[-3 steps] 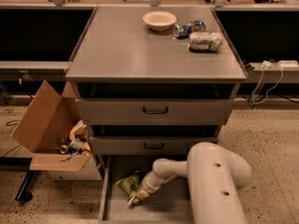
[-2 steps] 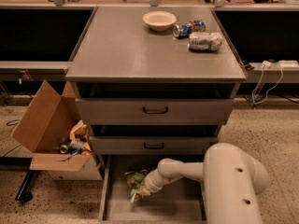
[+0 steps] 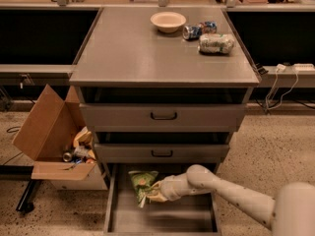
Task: Pick green jalapeno chip bag from bottom drawer and place on counter
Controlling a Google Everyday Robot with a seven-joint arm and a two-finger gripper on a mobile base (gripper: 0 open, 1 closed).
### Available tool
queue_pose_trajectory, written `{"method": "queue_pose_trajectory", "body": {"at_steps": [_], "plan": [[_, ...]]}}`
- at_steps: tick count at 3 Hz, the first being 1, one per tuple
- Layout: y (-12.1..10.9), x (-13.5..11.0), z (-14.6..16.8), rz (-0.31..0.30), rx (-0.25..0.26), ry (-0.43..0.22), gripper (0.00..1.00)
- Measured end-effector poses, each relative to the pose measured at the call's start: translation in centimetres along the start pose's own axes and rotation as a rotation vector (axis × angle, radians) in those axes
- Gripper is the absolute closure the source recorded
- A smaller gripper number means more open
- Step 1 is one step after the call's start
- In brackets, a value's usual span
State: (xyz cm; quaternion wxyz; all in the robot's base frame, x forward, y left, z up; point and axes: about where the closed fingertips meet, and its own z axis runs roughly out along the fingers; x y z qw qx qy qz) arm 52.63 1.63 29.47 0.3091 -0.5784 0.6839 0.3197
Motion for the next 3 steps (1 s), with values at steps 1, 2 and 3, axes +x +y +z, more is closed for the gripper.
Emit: {"method": "queue_pose_trajectory", "body": {"at_steps": [1,2,3], "plan": [[0.7,1.2,-3.5,-0.060,0.019,-0.033,1.00],[0.7,1.4,-3.5,-0.060,0.024,-0.030,1.00],[2.1,-1.3,-4.7,-0.139,0.008,-0.098,1.00]]}}
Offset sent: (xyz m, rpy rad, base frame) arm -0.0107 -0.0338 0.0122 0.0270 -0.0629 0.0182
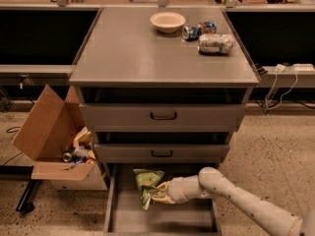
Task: Pick green jalapeno chip bag from bottom drawer and place on counter
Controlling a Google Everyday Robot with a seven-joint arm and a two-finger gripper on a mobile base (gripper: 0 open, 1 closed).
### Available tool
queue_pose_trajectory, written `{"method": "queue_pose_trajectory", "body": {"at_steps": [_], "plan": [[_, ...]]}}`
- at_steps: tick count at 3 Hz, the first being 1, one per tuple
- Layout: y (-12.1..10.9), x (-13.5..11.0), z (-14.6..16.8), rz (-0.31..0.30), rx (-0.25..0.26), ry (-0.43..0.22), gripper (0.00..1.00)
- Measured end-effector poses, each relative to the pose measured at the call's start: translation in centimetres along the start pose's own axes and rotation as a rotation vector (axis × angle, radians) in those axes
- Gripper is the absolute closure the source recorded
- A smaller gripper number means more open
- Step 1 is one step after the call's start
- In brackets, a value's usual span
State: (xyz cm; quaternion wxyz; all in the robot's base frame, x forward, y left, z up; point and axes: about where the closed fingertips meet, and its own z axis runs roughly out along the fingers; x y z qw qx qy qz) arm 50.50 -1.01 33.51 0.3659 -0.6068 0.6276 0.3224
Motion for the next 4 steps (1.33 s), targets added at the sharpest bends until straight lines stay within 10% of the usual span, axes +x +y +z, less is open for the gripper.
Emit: {"method": "queue_pose_trajectory", "body": {"at_steps": [2,4], "plan": [[4.8,-14.6,-6.4,-0.301,-0.010,-0.144,1.00],[4.0,-17.6,-6.5,-0.321,0.013,-0.149,1.00]]}}
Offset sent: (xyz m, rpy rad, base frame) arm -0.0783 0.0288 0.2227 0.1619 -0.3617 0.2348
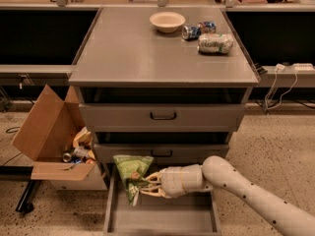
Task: Pick green jalapeno chip bag from bottom drawer and place on counter
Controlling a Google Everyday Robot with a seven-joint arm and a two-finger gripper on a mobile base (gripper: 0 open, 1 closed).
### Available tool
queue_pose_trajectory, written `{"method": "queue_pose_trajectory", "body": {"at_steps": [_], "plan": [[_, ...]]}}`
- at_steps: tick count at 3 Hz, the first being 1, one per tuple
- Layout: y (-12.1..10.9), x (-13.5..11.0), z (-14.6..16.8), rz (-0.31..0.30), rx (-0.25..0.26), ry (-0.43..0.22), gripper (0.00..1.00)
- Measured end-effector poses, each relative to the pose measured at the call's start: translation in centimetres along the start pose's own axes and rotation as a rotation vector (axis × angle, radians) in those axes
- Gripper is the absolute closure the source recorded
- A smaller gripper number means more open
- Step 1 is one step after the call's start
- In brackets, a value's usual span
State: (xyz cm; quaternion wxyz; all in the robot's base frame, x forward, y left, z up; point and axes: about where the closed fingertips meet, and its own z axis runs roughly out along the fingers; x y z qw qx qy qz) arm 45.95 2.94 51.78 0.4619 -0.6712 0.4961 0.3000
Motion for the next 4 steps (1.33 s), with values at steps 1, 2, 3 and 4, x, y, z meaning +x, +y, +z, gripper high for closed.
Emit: {"method": "queue_pose_trajectory", "body": {"at_steps": [1,2,3,4], "plan": [[-2.8,-6.8,1.6,-0.075,0.027,0.014,1.00],[-7.2,-14.7,2.6,-0.154,0.080,0.073,1.00],[-7.2,-14.7,2.6,-0.154,0.081,0.073,1.00],[-8.1,-14.6,1.4,-0.139,0.108,0.070,1.00]]}}
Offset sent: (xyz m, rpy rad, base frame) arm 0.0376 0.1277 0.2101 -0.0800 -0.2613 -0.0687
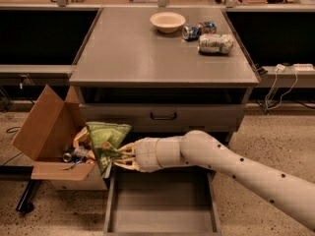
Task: Pick green jalapeno chip bag from bottom drawer and place on counter
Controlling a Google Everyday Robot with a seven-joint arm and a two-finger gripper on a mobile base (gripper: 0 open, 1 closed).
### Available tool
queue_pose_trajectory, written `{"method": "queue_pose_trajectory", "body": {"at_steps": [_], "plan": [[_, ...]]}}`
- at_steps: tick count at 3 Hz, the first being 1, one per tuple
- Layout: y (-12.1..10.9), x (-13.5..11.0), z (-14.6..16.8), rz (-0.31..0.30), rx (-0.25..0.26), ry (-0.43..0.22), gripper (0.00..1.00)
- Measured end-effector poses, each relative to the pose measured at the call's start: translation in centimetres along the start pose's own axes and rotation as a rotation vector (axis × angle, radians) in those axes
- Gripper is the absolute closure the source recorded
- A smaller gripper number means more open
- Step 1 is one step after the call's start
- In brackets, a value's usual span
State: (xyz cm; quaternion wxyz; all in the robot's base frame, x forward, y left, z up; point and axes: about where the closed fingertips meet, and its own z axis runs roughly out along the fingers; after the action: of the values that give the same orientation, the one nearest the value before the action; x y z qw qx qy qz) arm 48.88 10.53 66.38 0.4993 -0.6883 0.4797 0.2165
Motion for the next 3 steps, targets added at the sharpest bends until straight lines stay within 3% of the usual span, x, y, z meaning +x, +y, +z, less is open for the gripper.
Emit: {"method": "queue_pose_trajectory", "body": {"at_steps": [1,2,3], "plan": [[-2.7,0.4,-2.6,0.021,0.045,-0.007,1.00],[-7.0,-0.2,-5.6,0.023,0.083,-0.013,1.00],[-11.3,-2.2,-8.2,-0.012,0.112,-0.019,1.00]]}}
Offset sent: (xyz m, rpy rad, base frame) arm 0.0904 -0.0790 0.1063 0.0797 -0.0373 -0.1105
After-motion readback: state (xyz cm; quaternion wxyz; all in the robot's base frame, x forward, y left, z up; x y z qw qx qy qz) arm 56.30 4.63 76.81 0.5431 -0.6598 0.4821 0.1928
